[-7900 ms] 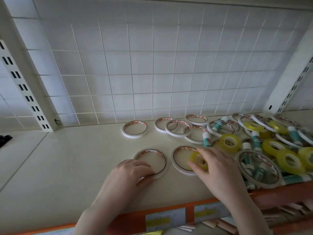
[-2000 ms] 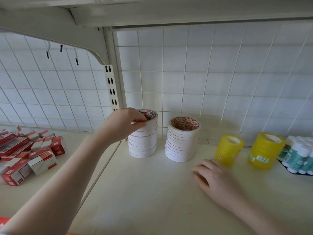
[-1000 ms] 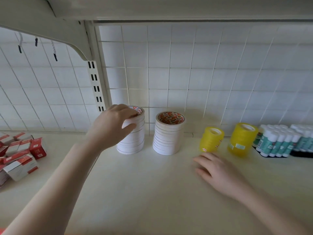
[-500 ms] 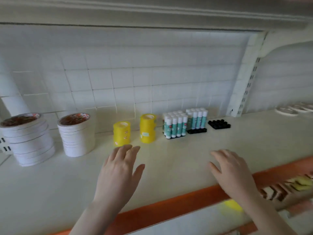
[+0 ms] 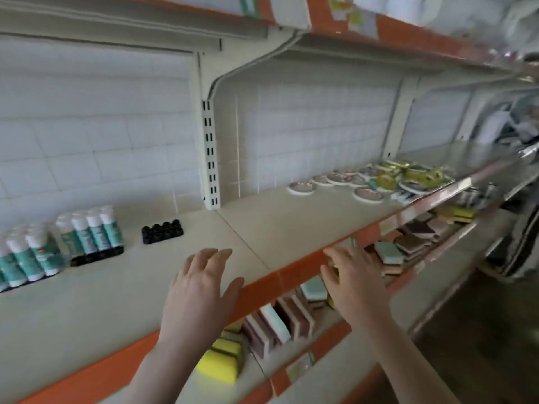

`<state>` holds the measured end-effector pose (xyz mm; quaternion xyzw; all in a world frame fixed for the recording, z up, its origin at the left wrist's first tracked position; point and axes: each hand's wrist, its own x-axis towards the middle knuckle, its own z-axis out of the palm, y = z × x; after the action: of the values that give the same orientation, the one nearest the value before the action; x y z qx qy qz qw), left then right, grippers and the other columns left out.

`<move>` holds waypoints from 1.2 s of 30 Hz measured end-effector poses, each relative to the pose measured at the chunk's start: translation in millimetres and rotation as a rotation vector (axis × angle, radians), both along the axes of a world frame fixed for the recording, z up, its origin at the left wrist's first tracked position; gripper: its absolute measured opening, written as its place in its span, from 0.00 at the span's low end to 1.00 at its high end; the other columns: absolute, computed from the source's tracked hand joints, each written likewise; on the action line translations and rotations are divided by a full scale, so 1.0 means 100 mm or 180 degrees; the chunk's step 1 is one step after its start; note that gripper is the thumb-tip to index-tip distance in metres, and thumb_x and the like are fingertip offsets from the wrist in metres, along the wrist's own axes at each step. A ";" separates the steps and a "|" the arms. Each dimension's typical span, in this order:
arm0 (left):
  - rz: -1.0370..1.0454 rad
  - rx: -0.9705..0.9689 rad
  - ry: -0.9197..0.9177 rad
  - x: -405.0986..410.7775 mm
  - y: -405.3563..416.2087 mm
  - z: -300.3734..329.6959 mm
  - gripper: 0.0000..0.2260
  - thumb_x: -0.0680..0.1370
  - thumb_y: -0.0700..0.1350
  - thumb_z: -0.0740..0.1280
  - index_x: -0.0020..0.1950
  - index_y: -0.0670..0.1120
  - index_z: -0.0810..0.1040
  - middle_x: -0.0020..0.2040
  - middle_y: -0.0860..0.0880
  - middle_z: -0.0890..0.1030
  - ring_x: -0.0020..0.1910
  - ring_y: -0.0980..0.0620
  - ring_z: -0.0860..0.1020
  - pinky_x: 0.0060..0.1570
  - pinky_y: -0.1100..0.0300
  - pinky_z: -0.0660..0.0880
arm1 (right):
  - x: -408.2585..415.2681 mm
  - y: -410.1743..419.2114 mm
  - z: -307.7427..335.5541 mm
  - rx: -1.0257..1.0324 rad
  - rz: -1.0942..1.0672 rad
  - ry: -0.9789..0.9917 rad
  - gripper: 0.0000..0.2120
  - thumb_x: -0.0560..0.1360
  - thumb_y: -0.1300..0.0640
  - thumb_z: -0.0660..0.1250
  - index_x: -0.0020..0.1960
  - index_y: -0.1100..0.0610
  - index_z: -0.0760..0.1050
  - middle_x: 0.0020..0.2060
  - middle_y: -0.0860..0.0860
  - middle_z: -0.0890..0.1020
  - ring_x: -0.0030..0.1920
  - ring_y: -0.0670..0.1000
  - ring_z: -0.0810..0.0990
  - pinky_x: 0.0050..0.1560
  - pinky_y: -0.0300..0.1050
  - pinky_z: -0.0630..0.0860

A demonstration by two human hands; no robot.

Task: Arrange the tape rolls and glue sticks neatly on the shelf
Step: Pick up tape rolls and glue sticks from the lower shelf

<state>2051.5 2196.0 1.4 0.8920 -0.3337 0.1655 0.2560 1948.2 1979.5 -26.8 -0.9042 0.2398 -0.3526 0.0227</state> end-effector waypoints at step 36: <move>0.0362 0.0275 0.0447 0.37 -5.03 -0.18 0.17 0.76 0.48 0.66 0.65 0.53 0.75 0.67 0.56 0.72 0.68 0.55 0.67 0.64 0.62 0.63 | 1.43 -5.03 0.33 0.0226 0.1512 0.0179 0.11 0.75 0.55 0.64 0.55 0.57 0.79 0.42 0.52 0.83 0.42 0.54 0.79 0.39 0.44 0.73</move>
<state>2088.8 1692.6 -16.3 0.9291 -0.2706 0.1024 0.2303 2091.2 1476.9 6.6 -0.9433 0.0333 -0.3034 0.1301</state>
